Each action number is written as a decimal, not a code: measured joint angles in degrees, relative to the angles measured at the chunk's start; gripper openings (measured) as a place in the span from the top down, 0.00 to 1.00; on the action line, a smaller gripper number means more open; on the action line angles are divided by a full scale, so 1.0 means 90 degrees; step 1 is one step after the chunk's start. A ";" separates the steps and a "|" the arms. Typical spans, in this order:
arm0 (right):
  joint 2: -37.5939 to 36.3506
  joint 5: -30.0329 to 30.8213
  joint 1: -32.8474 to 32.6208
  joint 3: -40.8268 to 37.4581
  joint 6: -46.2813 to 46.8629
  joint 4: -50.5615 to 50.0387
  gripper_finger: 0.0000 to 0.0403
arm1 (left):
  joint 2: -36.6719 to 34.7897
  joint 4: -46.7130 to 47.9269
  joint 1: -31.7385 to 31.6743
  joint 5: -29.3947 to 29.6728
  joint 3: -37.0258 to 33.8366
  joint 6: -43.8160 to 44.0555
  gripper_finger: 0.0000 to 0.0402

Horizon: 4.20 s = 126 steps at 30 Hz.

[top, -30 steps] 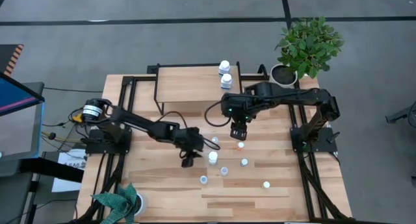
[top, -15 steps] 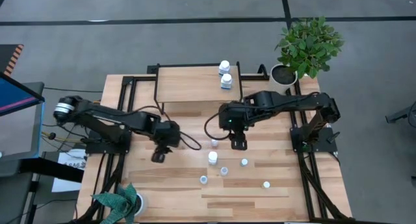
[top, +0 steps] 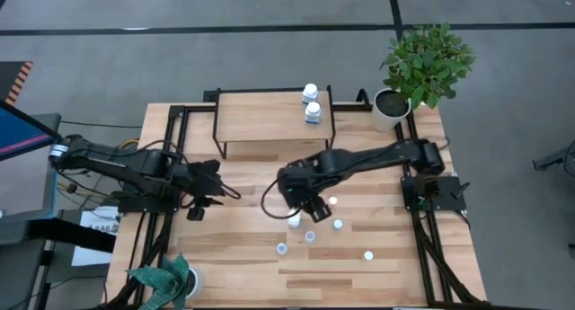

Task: Pick and place medicine bottles onto shelf by color
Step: Put the white pill bottle on the shelf aligned with other white pill bottles

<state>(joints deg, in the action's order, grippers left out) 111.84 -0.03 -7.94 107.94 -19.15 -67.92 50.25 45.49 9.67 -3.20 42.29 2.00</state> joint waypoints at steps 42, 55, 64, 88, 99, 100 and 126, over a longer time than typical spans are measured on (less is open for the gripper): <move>0.1316 0.0520 -0.0590 0.0085 -0.3356 0.0528 0.39 | -0.0876 -0.0021 0.0002 0.0602 -0.0236 0.0595 0.73; 0.1631 0.0544 -0.0559 0.0059 -0.3428 0.0634 0.39 | -0.0876 -0.0043 0.0002 0.0621 -0.0236 0.0595 0.73; 0.1621 0.0519 -0.0559 0.0059 -0.2540 0.0842 0.47 | -0.0876 -0.0043 0.0002 0.0621 -0.0236 0.0592 0.73; 0.1030 -0.0515 0.0545 0.2735 -0.0369 -0.1439 0.56 | -0.0874 -0.0040 0.0000 0.0624 -0.0234 0.0592 0.73; 0.0852 0.0073 0.2235 0.2851 0.0673 -0.2436 0.56 | -0.0876 -0.0040 0.0000 0.0621 -0.0234 0.0586 0.73; 0.0852 0.0070 0.2373 0.2849 0.0662 -0.2459 0.56 | -0.0876 -0.0041 0.0000 0.0621 -0.0234 0.0588 0.73; 0.0844 0.0044 0.3592 0.2854 -0.0242 -0.2454 0.50 | -0.0876 -0.0043 0.0000 0.0621 -0.0234 0.0573 0.73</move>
<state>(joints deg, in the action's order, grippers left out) 119.44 0.36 24.38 133.62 -21.32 -90.00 42.37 45.10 9.67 2.39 40.18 7.16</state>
